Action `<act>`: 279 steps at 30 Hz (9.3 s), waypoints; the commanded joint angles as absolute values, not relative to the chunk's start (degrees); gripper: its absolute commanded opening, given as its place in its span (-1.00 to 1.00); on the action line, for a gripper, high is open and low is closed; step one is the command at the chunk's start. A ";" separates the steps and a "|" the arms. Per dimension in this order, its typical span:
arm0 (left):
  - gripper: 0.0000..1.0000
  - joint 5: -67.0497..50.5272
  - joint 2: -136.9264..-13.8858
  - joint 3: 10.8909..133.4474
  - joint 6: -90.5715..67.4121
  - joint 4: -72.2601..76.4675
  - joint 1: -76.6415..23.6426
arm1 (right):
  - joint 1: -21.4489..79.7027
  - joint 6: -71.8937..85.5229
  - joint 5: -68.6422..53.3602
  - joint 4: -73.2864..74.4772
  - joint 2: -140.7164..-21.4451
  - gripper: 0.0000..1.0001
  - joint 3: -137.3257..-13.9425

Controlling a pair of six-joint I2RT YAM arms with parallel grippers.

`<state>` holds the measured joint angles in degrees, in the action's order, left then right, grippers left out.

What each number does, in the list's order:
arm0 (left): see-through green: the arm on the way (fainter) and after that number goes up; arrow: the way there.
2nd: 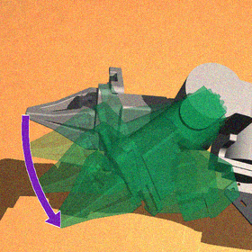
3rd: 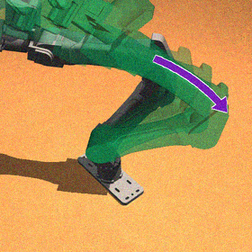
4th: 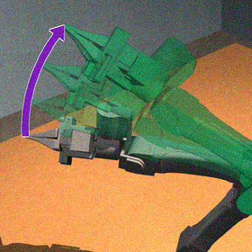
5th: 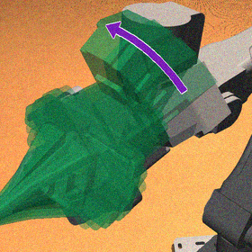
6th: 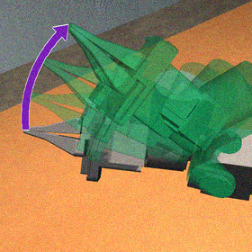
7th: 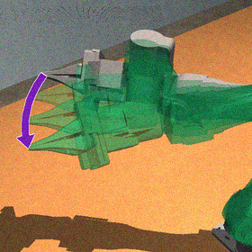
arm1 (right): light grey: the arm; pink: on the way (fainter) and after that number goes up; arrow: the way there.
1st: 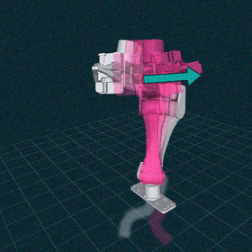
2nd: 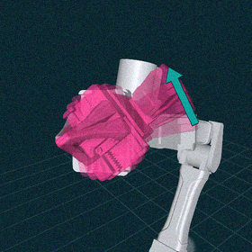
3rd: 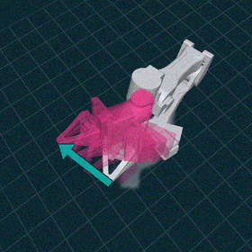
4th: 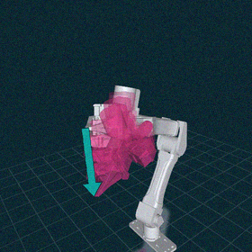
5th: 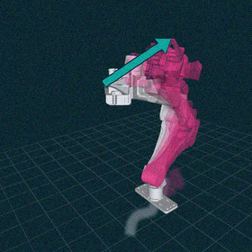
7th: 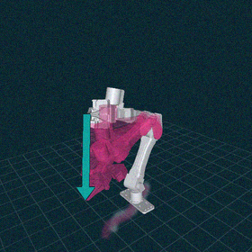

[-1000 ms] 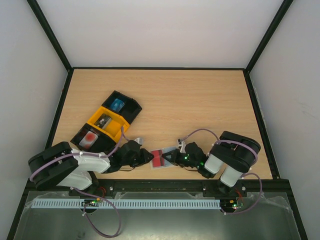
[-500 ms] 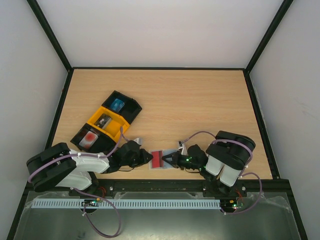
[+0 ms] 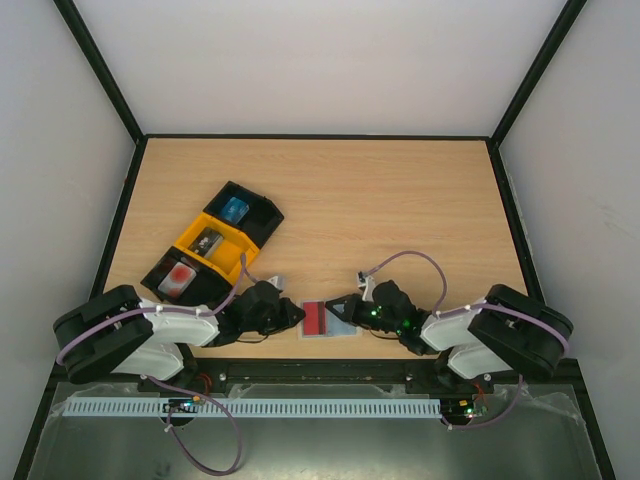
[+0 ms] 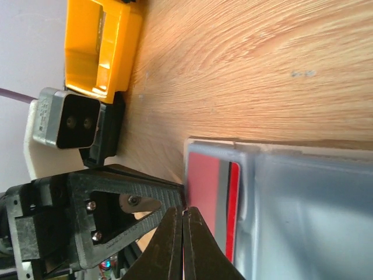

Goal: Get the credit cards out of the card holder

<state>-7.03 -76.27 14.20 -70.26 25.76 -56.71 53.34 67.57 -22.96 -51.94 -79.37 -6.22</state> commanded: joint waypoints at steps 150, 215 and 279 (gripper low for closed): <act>-0.95 -4.57 -80.78 13.36 -69.02 23.74 -57.22 | 54.52 63.94 -20.08 -39.00 -70.14 -0.96 -4.77; 0.21 46.11 -69.98 31.02 11.26 16.35 -84.64 | 54.12 86.31 -6.69 -16.28 -42.06 -0.96 -16.18; -0.95 19.29 -26.98 31.55 -48.63 -26.18 -36.17 | 54.05 74.81 -13.37 -18.53 -39.43 0.96 -9.70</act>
<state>16.73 -30.17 30.57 -39.07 -18.61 -38.37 54.17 75.72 -13.10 -18.50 -39.03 -10.94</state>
